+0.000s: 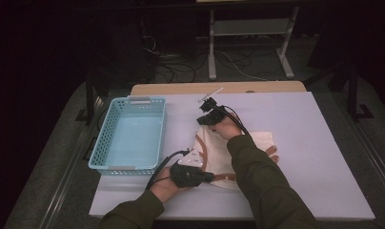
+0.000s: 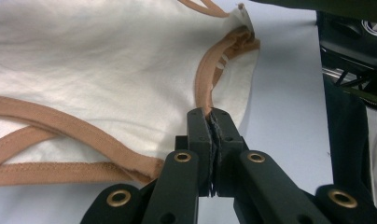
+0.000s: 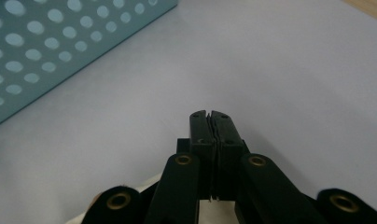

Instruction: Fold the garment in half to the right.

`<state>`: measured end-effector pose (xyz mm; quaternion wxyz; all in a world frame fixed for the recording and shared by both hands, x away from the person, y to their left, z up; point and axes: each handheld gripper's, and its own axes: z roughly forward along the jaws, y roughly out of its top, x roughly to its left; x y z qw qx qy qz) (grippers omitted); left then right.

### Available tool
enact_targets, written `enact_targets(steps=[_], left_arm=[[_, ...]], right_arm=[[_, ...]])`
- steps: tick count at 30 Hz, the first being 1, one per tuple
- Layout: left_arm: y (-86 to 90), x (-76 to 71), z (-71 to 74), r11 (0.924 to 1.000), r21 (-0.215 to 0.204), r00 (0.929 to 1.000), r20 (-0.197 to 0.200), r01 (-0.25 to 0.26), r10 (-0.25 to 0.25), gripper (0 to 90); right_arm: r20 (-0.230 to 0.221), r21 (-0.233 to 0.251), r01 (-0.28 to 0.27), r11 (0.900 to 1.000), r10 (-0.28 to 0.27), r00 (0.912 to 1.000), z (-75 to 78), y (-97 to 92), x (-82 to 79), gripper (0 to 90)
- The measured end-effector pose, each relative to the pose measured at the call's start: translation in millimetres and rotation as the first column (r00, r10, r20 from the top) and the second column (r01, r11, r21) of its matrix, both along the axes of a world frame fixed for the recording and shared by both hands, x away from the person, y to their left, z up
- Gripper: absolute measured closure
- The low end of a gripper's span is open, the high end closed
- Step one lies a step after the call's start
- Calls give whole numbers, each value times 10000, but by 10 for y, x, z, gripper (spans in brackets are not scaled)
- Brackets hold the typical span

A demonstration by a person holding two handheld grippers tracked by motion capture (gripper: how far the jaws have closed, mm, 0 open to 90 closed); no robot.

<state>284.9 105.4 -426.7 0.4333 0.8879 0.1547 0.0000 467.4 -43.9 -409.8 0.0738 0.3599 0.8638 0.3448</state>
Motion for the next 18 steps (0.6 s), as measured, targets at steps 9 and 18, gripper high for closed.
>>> enact_targets(steps=[9, 18], left_arm=[[14, 17, -1, 10000, 21, 10000, -37, 26, -26, 875], [-27, 8, 34, 9999, -124, 9999, 56, 103, -103, 875]], right_arm=[[-36, 351, 101, 9993, -100, 9999, 57, -54, 2, 875], [91, 519, 189, 9985, -194, 9998, 109, -141, -29, 875]])
